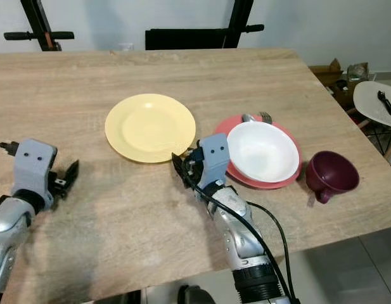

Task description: Setting the table

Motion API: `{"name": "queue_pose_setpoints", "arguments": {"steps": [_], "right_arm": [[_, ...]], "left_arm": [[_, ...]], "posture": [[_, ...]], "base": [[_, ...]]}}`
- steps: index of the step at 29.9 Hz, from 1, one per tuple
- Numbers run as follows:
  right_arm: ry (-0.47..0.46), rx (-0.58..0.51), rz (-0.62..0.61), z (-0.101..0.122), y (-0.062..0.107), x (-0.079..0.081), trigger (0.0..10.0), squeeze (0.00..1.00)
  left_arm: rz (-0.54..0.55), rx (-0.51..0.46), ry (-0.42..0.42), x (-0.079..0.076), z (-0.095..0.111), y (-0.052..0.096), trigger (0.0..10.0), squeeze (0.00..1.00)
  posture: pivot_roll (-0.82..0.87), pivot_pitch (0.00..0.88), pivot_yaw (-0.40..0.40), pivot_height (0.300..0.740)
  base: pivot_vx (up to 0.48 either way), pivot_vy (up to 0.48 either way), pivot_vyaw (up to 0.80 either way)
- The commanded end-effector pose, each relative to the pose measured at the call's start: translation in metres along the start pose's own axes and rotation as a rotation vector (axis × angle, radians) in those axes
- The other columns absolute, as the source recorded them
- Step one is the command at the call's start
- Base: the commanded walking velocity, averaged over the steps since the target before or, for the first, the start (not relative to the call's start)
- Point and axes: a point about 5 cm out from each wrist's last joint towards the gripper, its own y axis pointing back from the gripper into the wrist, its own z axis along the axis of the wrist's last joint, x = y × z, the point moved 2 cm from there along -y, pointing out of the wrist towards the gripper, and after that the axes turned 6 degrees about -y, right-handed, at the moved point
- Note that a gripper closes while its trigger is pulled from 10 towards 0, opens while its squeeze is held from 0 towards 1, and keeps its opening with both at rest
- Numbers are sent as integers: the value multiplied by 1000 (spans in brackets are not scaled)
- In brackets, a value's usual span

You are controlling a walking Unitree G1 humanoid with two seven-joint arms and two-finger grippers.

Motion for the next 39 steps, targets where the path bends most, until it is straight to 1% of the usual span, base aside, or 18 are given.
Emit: {"name": "queue_pose_setpoints", "arguments": {"steps": [1,2,3,5,7,10,12,15,18,19,21,26,28,30,31,34,37,39], "right_arm": [[27,9,-16,-3,5,-4,10000,0],[32,8,-15,-3,5,-4,10000,0],[31,8,-17,-3,6,-4,10000,0],[31,14,-20,-4,6,-6,10000,0],[38,20,-21,-6,5,-7,10000,0],[46,38,-14,-9,4,-5,10000,0],[54,75,6,-18,1,-1,10000,0],[59,94,20,-23,-1,2,10000,0],[70,117,50,-27,-1,6,10000,0],[101,150,71,-33,-1,9,10000,0],[125,193,69,-41,1,6,10000,0],[141,205,68,-44,4,2,10000,0],[170,200,88,-41,5,3,10000,0],[240,203,88,-41,7,1,10000,0],[240,203,88,-41,7,1,10000,0],[337,215,118,-42,12,-2,10000,0],[432,144,126,-28,15,-5,10000,0],[430,55,106,-12,17,-8,10000,0]], "left_arm": [[-169,-63,15,-11,20,5,10000,1000],[-201,-67,17,-13,23,7,10000,1000],[-262,-80,-2,-14,29,9,10000,0],[-401,-80,-8,-18,40,14,10000,0],[-529,-63,-43,-22,43,18,10000,0],[-630,-1,-68,-24,35,23,10000,0],[-725,84,-150,-28,20,27,10000,0],[-727,98,-180,-30,18,23,10000,0],[-737,85,-175,-33,20,21,10000,0],[-734,66,-159,-35,25,18,10000,0],[-730,50,-152,-37,29,16,10000,0],[-729,51,-153,-36,28,15,10000,0],[-734,54,-155,-37,27,16,10000,0],[-732,54,-153,-37,26,16,10000,0],[-732,54,-153,-37,26,16,10000,0],[-732,54,-147,-39,23,16,10000,0],[-704,49,-122,-40,22,12,10000,0],[-694,53,-115,-40,19,11,10000,0]], "posture": [[-44,117,9,740],[-44,117,9,740],[-37,124,10,740],[-37,125,13,740],[-34,126,12,740],[-34,129,17,740],[-33,129,23,740],[-33,129,23,740],[-31,130,23,740],[-31,130,22,740],[-30,128,21,740],[-31,124,23,740],[-31,123,22,740],[-33,122,22,740],[-33,122,22,740],[-37,118,21,740],[-42,116,20,740],[-48,118,19,740]], "base": [[0,0,0],[0,0,0],[0,0,0],[0,0,0],[0,0,0],[0,0,0],[0,0,0],[0,0,0],[0,0,0],[0,0,0],[0,0,0],[0,0,0],[0,0,0],[0,0,0],[0,0,0],[0,0,0],[0,0,0],[0,0,0]]}}
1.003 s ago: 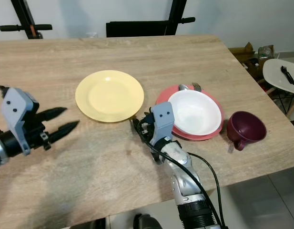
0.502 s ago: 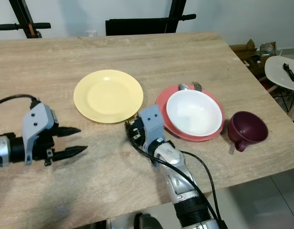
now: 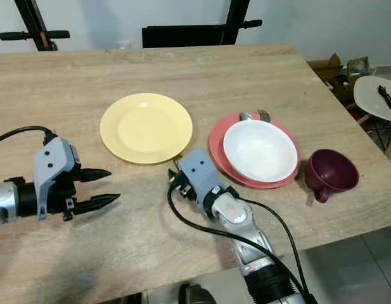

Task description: Setting the table

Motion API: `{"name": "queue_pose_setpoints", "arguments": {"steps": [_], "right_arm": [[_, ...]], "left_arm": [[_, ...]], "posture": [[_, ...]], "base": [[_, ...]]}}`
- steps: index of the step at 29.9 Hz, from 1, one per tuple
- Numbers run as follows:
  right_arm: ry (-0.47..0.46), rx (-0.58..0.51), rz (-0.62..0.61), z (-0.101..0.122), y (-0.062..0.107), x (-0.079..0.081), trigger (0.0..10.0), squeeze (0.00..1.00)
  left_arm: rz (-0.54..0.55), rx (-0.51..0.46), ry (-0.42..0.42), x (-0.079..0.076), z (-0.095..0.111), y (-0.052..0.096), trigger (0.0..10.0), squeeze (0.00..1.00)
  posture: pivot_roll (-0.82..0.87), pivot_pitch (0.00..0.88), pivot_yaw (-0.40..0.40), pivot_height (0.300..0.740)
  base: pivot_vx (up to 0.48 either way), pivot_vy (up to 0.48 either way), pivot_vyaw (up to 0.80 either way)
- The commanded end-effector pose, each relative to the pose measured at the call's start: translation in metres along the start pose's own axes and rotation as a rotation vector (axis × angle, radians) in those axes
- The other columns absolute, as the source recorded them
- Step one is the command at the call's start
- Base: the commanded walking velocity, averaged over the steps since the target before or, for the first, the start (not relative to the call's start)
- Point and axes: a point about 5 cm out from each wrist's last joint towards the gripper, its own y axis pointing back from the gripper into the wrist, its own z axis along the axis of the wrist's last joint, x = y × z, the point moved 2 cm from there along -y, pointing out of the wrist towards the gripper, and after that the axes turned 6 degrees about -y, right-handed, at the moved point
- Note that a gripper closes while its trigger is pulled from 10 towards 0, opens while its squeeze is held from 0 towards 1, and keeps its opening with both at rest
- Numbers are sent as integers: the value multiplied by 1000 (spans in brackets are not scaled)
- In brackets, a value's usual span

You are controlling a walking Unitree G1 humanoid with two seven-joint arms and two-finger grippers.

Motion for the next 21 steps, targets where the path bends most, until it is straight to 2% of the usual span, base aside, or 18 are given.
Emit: {"name": "queue_pose_setpoints", "arguments": {"steps": [1,3,5,13,19,20,21], "right_arm": [[-11,-74,-47,8,10,-10,10000,0],[-56,-88,-46,10,13,-10,10000,0],[-45,-64,-27,7,15,-8,10000,0],[-82,99,91,-29,32,13,10000,0],[-165,117,116,-39,28,20,10000,0],[-175,116,126,-38,26,22,9294,0],[-181,116,133,-37,25,23,9294,0]], "left_arm": [[-5,20,33,-5,-9,-2,10000,0],[-7,17,38,-6,-9,-3,10000,0],[-7,16,39,-7,-9,-3,10000,0],[-6,13,45,-9,-9,-5,10000,0],[0,6,45,-11,-8,-9,10000,0],[1,7,44,-11,-8,-9,10000,0],[3,7,43,-11,-8,-9,10000,0]], "posture": [[-52,119,18,740],[-54,121,19,740],[-54,123,18,740],[-63,130,20,740],[-59,130,23,740],[-59,130,23,740],[-59,130,23,740]], "base": [[0,0,0],[0,0,0],[0,0,0],[0,0,0],[0,0,0],[0,0,0],[0,0,0]]}}
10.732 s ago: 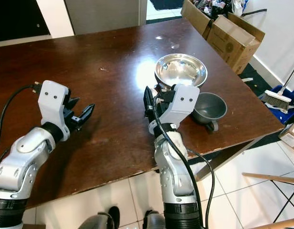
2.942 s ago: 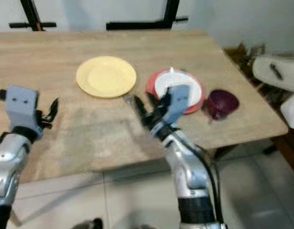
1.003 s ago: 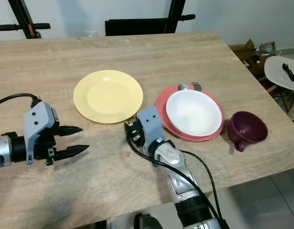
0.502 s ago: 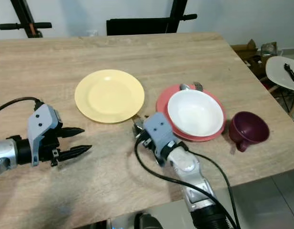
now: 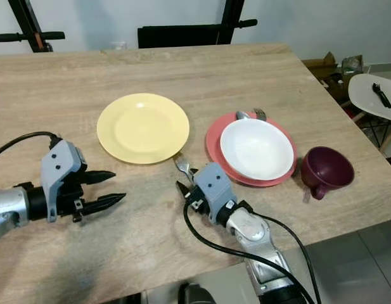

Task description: Setting the table

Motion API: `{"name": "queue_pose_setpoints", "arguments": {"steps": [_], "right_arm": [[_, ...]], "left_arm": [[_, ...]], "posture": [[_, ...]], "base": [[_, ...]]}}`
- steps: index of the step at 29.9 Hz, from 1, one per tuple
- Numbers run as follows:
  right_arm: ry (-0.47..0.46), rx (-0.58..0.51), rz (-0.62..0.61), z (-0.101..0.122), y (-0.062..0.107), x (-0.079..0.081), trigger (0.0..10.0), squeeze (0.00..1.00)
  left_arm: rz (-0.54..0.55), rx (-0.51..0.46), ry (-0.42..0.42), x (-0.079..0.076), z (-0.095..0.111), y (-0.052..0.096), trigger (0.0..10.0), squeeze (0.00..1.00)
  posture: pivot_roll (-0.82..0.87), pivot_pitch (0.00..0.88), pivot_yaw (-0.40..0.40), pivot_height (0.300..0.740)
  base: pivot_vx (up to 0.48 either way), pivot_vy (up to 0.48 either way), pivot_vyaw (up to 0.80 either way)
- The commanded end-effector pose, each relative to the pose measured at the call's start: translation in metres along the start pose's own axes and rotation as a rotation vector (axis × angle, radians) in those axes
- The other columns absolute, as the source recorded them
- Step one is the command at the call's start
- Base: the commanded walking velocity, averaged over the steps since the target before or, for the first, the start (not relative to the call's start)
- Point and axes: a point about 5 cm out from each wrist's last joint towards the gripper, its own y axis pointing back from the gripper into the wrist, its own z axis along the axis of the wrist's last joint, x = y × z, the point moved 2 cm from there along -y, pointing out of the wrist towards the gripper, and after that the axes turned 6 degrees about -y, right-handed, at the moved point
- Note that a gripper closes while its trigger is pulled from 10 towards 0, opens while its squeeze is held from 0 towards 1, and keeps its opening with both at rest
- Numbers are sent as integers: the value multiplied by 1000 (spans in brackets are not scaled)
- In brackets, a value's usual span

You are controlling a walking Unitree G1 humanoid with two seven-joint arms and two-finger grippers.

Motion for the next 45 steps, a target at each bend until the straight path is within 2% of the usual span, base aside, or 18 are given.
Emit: {"name": "queue_pose_setpoints", "arguments": {"steps": [1,3,4,10,22,26,28,31,32,34,35,36,37,38,41,45], "right_arm": [[-76,97,40,-24,2,10,1686,0],[-86,94,46,-24,1,11,1686,0],[-104,85,53,-22,-2,12,0,0],[-115,63,62,-17,-6,13,0,0],[-211,-41,30,3,-11,6,0,0],[-256,-114,-1,19,-10,0,0,0],[-282,-182,-12,37,-10,-5,0,0],[-284,-217,-6,48,-9,-5,0,0],[-263,-251,6,62,-9,-4,4471,0],[-263,-251,6,62,-9,-4,4471,0],[-215,-242,8,65,-9,-4,10000,0],[-215,-242,8,65,-9,-4,10000,0],[-138,-201,12,61,-11,-2,10000,0],[-94,-170,22,56,-11,-1,10000,1000],[-33,-99,37,43,-8,-2,10000,1000],[-20,-50,56,35,-4,-3,10000,1000]], "left_arm": [[-14,11,2,-5,-1,-1,10000,0],[-13,11,3,-5,-1,-1,10000,0],[-8,11,4,-5,-1,-1,10000,0],[0,15,6,-4,-1,0,10000,0],[7,13,9,-3,-1,-2,10000,0],[12,13,10,-2,0,-2,10000,0],[14,12,10,-2,-1,-3,10000,0],[16,12,10,-2,-1,-3,10000,0],[18,13,9,-2,-1,-3,10000,0],[18,13,9,-2,-1,-3,10000,0],[18,12,10,-2,-1,-4,10000,0],[18,12,10,-2,-1,-4,10000,0],[18,10,11,-2,-1,-4,10000,0],[18,9,11,-2,-1,-5,10000,0],[19,7,14,-3,-1,-5,10000,0],[20,8,17,-4,-2,-5,10000,0]], "posture": [[-59,130,23,740],[-59,130,23,740],[-51,133,20,740],[-49,135,20,740],[-51,136,23,740],[-52,136,24,740],[-52,136,24,740],[-52,136,24,740],[-52,136,24,740],[-52,136,24,740],[-52,136,24,740],[-52,136,24,740],[-60,139,22,740],[-61,139,18,740],[-59,140,16,740],[-59,140,16,740]], "base": [[0,0,0],[0,0,0],[0,0,0],[0,0,0],[0,0,0],[0,0,0],[0,0,0],[0,0,0],[0,0,0],[0,0,0],[0,0,0],[0,0,0],[0,0,0],[0,0,0],[0,0,0],[0,0,0]]}}
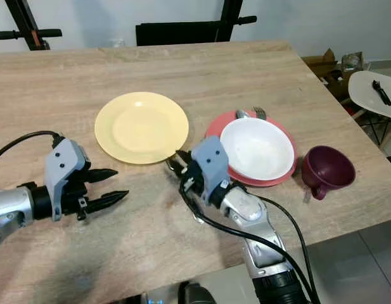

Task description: Setting the table

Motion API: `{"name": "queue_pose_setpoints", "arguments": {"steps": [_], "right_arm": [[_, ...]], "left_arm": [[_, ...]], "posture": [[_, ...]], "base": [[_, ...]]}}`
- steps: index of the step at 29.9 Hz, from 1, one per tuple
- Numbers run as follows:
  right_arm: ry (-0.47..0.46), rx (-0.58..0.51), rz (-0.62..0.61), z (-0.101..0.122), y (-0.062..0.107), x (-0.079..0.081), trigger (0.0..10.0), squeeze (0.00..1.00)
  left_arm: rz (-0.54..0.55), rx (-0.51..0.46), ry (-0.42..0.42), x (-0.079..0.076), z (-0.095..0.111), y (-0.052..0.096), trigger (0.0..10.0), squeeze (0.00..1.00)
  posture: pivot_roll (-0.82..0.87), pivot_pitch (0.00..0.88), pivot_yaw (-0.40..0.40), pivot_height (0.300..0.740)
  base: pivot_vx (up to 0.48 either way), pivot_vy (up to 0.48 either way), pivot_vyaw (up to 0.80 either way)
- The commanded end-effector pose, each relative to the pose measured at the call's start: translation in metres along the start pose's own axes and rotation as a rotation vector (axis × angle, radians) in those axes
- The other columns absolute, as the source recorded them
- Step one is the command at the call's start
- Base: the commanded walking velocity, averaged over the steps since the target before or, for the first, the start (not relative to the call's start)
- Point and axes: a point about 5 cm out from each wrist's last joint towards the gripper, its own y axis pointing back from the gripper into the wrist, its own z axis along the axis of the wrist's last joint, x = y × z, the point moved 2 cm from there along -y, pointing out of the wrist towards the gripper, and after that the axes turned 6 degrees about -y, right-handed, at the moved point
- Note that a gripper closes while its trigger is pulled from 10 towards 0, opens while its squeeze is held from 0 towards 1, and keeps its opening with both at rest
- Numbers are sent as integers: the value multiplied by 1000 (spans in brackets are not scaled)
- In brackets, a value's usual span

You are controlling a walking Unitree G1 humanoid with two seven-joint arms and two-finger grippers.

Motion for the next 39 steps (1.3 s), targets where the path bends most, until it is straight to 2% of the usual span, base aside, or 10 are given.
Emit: {"name": "queue_pose_setpoints", "arguments": {"steps": [1,10,11,21,26,27,28,29,37,39], "right_arm": [[-7,41,17,-10,3,3,10000,1000],[5,122,11,-30,0,1,10000,1000],[16,130,2,-33,-3,-1,10000,0],[24,165,5,-43,-21,-3,10000,0],[-49,196,5,-53,-31,-5,9843,0],[-85,199,13,-55,-31,-5,7412,0],[-85,199,13,-55,-31,-5,7412,0],[-156,206,34,-59,-30,-4,0,0],[-235,220,59,-69,-24,0,0,0],[-299,200,58,-69,-24,1,0,0]], "left_arm": [[-12,17,10,-4,-5,-1,10000,0],[-7,16,13,-4,-5,-2,10000,0],[-5,17,13,-4,-6,-2,10000,0],[-3,17,17,-5,-5,-2,10000,0],[2,21,16,-4,-5,0,10000,0],[3,21,16,-4,-5,0,10000,0],[3,21,16,-4,-5,0,10000,0],[5,21,15,-4,-5,0,10000,0],[7,18,16,-4,-5,-1,10000,0],[7,17,15,-4,-5,-2,10000,0]], "posture": [[-63,142,15,740],[-57,143,12,740],[-56,142,12,740],[-39,145,12,740],[-30,141,11,740],[-30,141,11,740],[-30,141,11,740],[-30,141,11,740],[-34,128,11,740],[-36,125,12,740]], "base": [[0,0,0],[0,0,0],[0,0,0],[0,0,0],[0,0,0],[0,0,0],[0,0,0],[0,0,0],[0,0,0],[0,0,0]]}}
